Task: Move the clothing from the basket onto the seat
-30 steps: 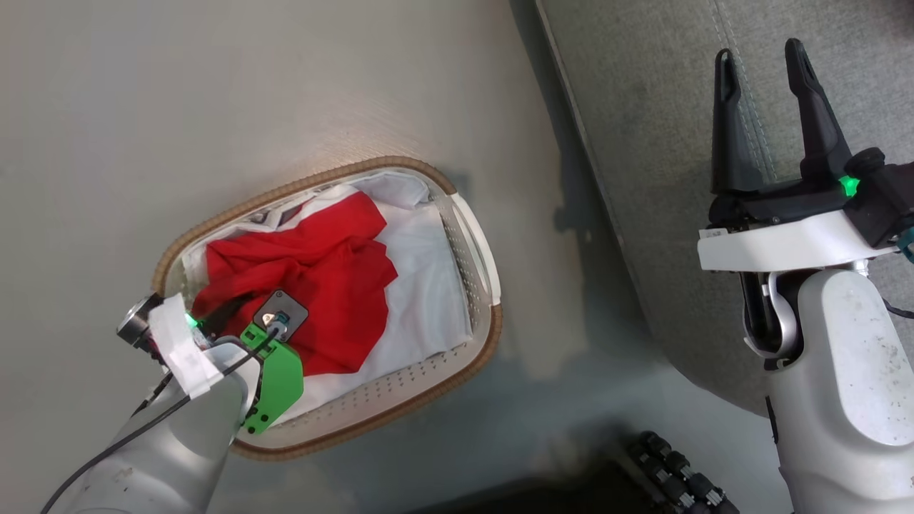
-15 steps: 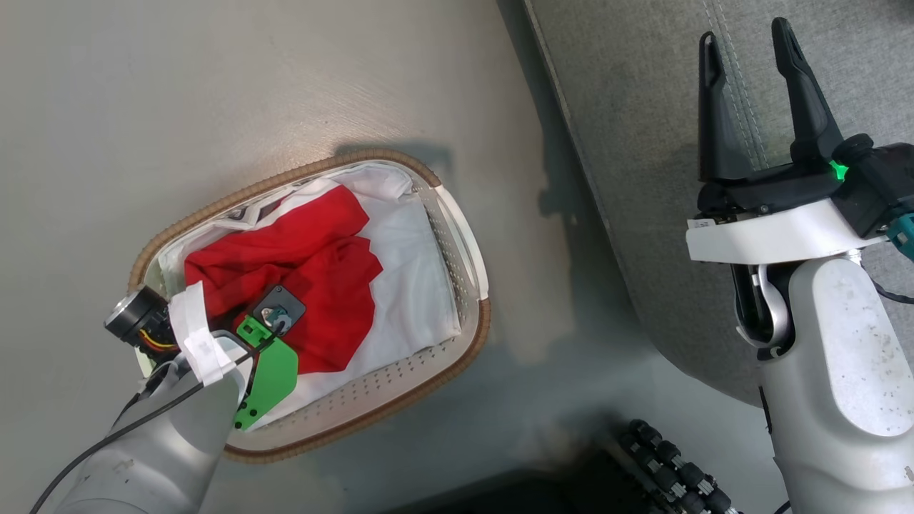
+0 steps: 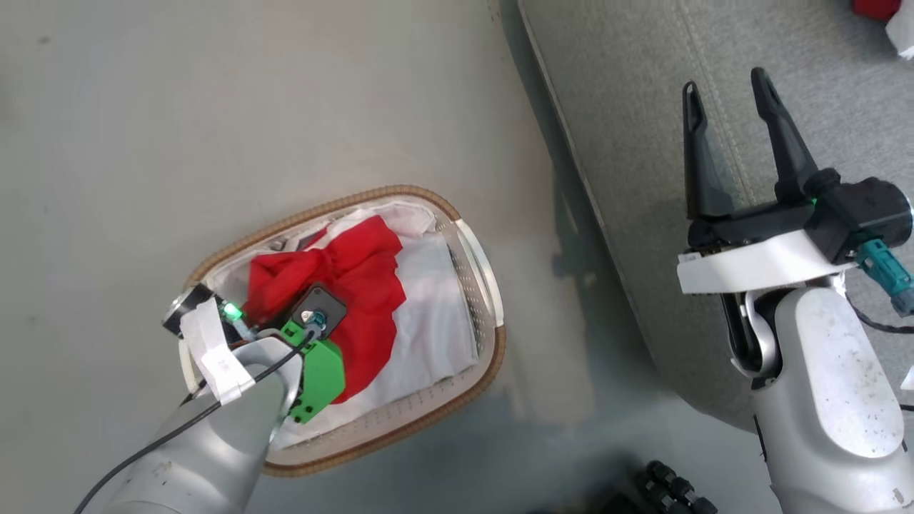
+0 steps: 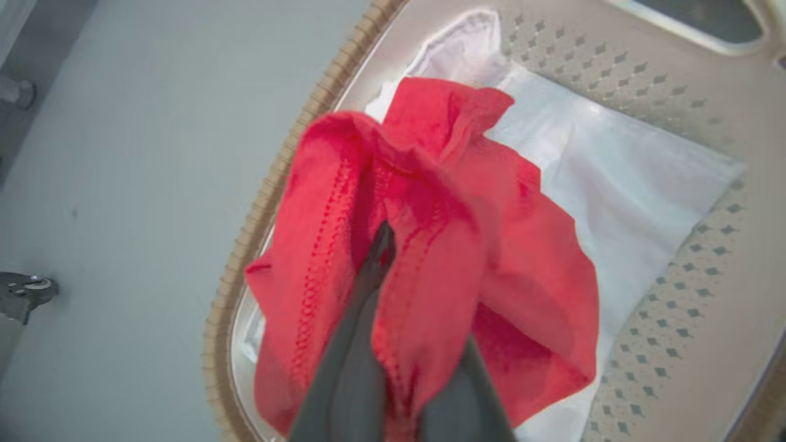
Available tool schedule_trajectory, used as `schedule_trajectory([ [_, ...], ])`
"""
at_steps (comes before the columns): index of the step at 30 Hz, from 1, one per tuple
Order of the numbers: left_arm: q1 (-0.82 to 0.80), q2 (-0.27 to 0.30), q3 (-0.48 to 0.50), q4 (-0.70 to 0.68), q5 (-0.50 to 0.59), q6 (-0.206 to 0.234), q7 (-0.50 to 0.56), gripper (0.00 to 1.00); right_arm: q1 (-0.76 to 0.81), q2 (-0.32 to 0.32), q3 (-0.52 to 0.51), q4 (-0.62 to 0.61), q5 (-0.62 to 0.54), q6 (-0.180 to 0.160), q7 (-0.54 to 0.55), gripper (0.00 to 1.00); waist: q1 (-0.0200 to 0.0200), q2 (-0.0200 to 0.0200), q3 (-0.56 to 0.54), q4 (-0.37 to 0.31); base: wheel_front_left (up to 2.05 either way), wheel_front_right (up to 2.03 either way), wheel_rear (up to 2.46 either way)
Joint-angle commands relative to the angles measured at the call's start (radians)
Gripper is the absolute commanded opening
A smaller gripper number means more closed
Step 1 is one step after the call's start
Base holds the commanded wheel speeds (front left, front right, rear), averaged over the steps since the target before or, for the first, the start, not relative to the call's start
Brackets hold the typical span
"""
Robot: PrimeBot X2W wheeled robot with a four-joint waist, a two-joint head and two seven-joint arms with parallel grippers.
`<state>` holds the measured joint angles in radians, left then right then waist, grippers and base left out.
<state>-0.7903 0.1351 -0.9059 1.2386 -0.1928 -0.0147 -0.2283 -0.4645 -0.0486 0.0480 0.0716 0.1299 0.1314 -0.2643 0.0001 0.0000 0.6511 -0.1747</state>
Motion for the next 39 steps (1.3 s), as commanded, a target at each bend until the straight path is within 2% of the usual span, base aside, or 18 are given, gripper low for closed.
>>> schedule_trajectory([
  [1,0.015,-0.005,0.01,-0.02,-0.017,-0.007,-0.018,0.0,0.026,-0.004,-0.007,0.009,-0.013,-0.001,0.0,1.0,-0.0001,0.0,-0.087,0.032,0.0,0.0,0.0],
  [6,0.037,0.006,0.024,-0.109,-0.031,-0.013,-0.038,0.0,0.075,-0.004,-0.02,0.028,-0.036,-0.001,0.0,1.0,-0.0001,0.0,-0.18,0.057,0.0,0.0,0.0],
  [8,0.047,0.022,0.035,-0.191,-0.034,-0.008,-0.038,0.0,0.094,-0.004,-0.025,0.035,-0.046,-0.001,0.0,1.0,-0.0001,0.0,-0.217,0.068,0.0,0.0,0.0],
  [16,0.132,0.118,0.086,-0.526,-0.032,0.019,-0.037,0.0,0.178,-0.004,-0.034,0.061,-0.075,-0.001,0.0,1.0,-0.0001,0.0,-0.37,0.095,0.0,0.0,0.0],
  [22,0.152,0.201,0.11,-0.749,-0.029,0.013,-0.035,0.0,0.233,-0.004,-0.016,0.077,-0.081,-0.001,0.0,1.0,-0.0001,0.0,-0.48,0.105,0.0,0.0,0.0],
  [32,0.061,0.314,0.169,-1.053,-0.045,0.015,0.067,0.0,0.253,-0.004,0.035,0.086,-0.089,-0.001,0.0,1.0,-0.0001,0.0,-0.566,0.107,0.0,0.0,0.0],
  [39,0.022,0.359,0.203,-1.217,-0.071,0.018,0.152,0.0,0.222,-0.003,0.101,0.092,-0.088,-0.001,0.0,1.0,-0.0001,0.0,-0.586,0.108,0.0,0.0,0.0],
])
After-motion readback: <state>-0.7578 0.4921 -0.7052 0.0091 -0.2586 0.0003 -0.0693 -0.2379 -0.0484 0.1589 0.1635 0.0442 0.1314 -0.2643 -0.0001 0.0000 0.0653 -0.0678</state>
